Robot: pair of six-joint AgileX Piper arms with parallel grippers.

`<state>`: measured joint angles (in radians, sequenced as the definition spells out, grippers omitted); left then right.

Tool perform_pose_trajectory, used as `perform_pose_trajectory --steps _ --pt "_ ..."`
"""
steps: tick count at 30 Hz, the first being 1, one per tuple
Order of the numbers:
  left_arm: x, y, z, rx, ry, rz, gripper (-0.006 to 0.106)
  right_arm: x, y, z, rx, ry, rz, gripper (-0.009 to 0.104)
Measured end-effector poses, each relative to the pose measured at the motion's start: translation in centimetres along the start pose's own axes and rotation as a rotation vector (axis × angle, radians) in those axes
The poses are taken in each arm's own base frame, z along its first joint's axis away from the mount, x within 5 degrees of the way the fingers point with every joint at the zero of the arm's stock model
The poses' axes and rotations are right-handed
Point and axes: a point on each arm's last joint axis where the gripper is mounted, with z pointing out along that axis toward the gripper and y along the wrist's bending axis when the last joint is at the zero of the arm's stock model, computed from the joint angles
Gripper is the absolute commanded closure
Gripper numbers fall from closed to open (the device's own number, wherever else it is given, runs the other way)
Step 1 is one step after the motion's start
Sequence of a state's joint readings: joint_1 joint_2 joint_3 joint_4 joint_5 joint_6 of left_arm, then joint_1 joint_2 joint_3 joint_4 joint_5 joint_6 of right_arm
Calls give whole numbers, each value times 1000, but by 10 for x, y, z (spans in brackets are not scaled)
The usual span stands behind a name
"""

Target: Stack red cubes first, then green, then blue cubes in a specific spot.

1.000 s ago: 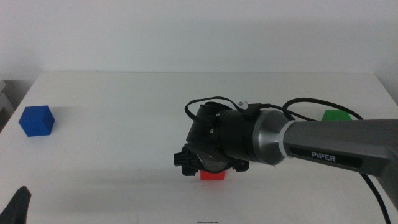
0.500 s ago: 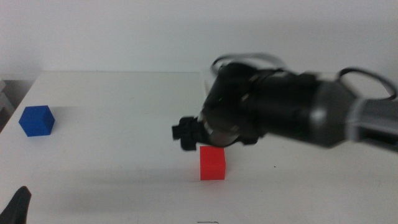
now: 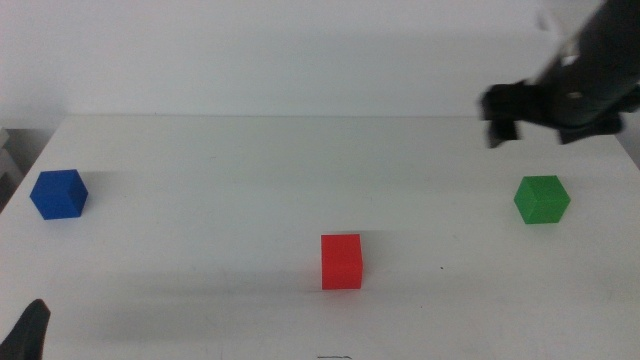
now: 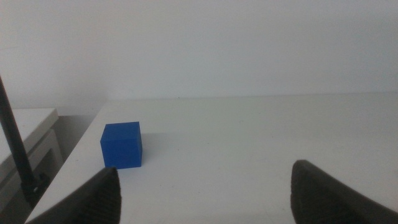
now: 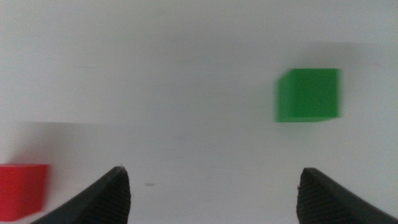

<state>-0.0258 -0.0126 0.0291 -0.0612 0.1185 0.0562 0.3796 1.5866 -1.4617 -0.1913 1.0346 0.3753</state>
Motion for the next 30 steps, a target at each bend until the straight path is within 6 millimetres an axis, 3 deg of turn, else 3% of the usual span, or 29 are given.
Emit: perform_pose_trajectory --steps 3,6,11,21,30 --pt "0 0 0 0 0 0 7 -6 -38 13 17 39 16 1" --pt "0 0 0 0 0 0 7 -9 -65 32 44 73 9 1" --pt "0 0 0 0 0 0 7 -13 -89 64 73 97 14 1" --pt "0 0 0 0 0 0 7 -14 -90 125 61 106 -6 1" --pt "0 0 0 0 0 0 7 -8 -91 162 70 144 -26 1"
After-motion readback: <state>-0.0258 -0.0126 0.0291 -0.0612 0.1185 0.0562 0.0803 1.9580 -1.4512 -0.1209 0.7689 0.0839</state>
